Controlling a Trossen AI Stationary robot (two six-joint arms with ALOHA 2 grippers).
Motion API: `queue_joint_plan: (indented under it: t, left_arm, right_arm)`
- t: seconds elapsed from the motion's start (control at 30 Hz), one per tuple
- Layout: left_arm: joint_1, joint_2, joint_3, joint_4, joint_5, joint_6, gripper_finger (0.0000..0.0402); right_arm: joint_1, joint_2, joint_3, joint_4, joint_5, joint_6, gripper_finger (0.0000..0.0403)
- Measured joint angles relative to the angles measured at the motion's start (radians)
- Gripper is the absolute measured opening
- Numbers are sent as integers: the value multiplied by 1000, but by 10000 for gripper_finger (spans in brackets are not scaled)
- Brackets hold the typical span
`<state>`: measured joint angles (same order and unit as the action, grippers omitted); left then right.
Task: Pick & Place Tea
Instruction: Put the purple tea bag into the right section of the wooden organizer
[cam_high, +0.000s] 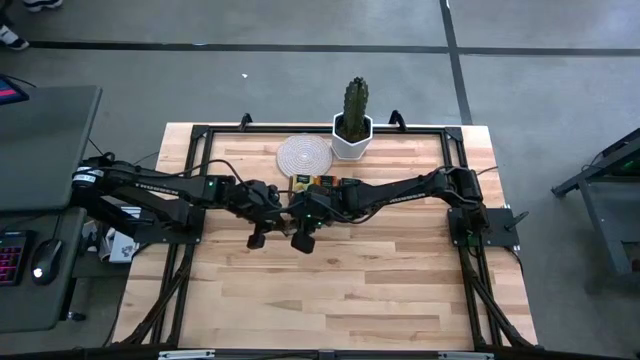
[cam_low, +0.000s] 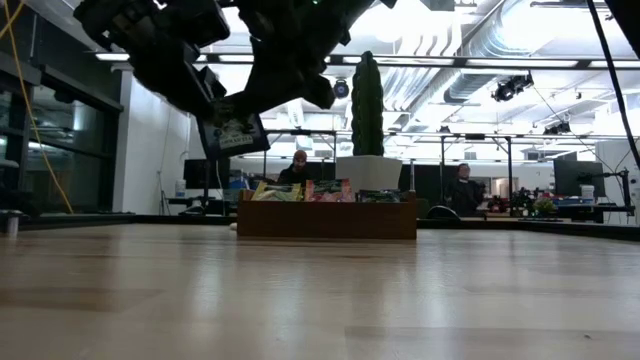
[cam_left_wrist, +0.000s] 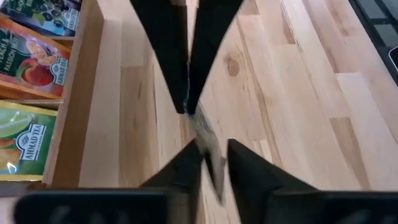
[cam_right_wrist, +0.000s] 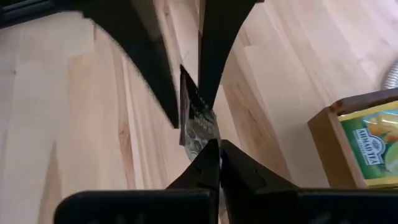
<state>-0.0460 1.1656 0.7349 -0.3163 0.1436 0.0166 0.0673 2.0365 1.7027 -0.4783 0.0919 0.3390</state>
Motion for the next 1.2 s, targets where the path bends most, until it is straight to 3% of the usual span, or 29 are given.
queue_joint_plan:
  t: [0.13,0.33,0.57,0.8,0.97,1.2]
  left_arm:
    - [-1,-37,0,-49,-28,-8,131]
    - [-1,-133,1,-183,-176,-27,200]
    - [0,-283,-42,-259,-296,-51,209]
    - [0,-410,-115,-236,-315,-100,209]
    - [0,-473,-146,-244,-319,-127,209]
    - [0,-496,-150,-186,-314,-95,209]
  right_arm:
    - [5,-1,0,-43,20,3,1]
    - [5,-13,0,-200,75,3,1]
    - [-1,-108,0,-333,165,-6,0]
    - [-2,-240,-16,-507,287,3,0]
    - [2,-420,-275,-424,282,102,0]
    - [-5,-724,-737,73,269,136,0]
